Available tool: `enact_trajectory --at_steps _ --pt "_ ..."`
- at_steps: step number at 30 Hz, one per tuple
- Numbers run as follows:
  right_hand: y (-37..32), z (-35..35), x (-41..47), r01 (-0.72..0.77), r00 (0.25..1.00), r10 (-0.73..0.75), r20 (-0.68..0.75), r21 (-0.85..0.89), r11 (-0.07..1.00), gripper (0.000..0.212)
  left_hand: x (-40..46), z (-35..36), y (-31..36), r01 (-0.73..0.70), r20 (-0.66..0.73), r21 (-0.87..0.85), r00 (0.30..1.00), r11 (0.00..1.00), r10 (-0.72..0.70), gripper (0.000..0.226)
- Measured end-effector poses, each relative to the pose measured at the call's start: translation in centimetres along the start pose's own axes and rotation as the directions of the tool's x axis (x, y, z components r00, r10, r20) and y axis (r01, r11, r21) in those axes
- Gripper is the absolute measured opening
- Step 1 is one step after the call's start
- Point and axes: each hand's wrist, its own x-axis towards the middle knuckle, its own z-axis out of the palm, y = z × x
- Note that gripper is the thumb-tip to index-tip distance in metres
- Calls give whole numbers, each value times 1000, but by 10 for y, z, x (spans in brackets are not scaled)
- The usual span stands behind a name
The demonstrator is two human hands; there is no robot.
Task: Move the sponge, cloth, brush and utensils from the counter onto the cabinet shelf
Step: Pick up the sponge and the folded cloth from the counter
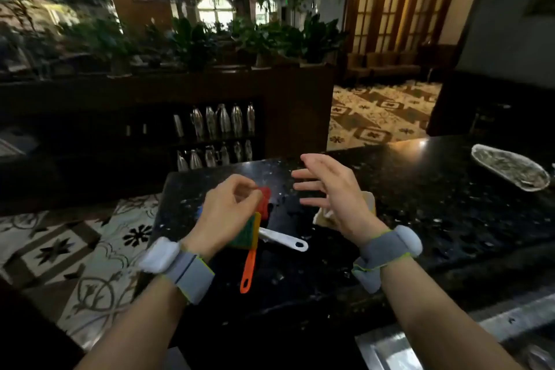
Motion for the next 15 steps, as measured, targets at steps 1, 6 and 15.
enact_trajectory --at_steps 1,6,15 --pt "9 -5 8 7 999 -10 -35 -86 996 25 6 5 -9 21 -3 45 1000 999 -21 17" --pt "55 -39 43 79 979 -186 -82 -693 717 56 26 23 -46 70 74 536 989 841 -129 57" --pt "110 -75 69 -292 930 271 -247 -946 139 107 27 42 -66 66 66 682 986 729 -151 63"
